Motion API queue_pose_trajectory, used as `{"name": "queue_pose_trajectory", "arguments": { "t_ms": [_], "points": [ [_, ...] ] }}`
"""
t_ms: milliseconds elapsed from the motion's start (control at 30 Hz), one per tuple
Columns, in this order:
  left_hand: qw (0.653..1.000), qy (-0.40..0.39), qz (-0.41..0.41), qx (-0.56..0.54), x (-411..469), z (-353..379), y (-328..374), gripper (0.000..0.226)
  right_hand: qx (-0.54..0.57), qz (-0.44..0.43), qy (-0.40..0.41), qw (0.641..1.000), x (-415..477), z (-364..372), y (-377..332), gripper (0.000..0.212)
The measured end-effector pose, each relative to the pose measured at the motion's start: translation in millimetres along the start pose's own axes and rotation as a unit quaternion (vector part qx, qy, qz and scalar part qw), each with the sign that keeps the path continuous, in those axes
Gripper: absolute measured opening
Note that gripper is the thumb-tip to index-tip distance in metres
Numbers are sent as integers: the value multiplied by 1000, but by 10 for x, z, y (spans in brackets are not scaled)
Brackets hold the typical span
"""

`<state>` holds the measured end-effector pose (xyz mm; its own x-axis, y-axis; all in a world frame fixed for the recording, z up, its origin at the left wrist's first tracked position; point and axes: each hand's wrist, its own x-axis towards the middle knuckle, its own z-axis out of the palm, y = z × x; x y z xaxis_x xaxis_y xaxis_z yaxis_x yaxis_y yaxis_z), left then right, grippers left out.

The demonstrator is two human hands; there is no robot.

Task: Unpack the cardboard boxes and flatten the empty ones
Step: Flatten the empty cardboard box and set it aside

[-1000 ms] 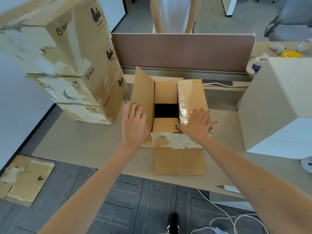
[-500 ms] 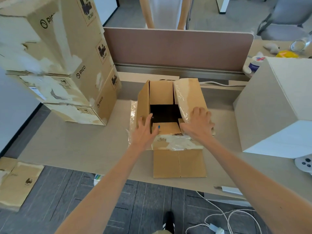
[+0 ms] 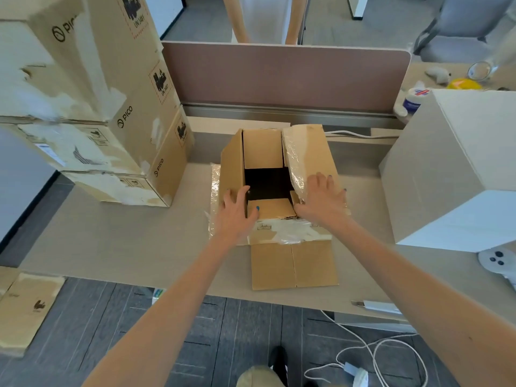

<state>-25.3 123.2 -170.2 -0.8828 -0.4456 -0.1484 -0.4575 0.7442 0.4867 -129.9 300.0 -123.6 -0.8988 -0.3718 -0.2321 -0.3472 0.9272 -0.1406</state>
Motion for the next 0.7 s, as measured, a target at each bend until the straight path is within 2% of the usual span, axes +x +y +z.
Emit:
{"name": "queue_pose_trajectory", "arguments": {
  "t_ms": [100,267,700],
  "points": [
    [1000,2,-5,-4,38,-42,27,58,-4,-12,11,1000,84,37,-87,75],
    [999,23,2,22,245,-68,110,56,-8,-40,50,998,342,60,-128,72],
    [996,55,-1,64,1334,-119,300,63,35,-95,88,991,1397,-54,-304,73]
  ]
}}
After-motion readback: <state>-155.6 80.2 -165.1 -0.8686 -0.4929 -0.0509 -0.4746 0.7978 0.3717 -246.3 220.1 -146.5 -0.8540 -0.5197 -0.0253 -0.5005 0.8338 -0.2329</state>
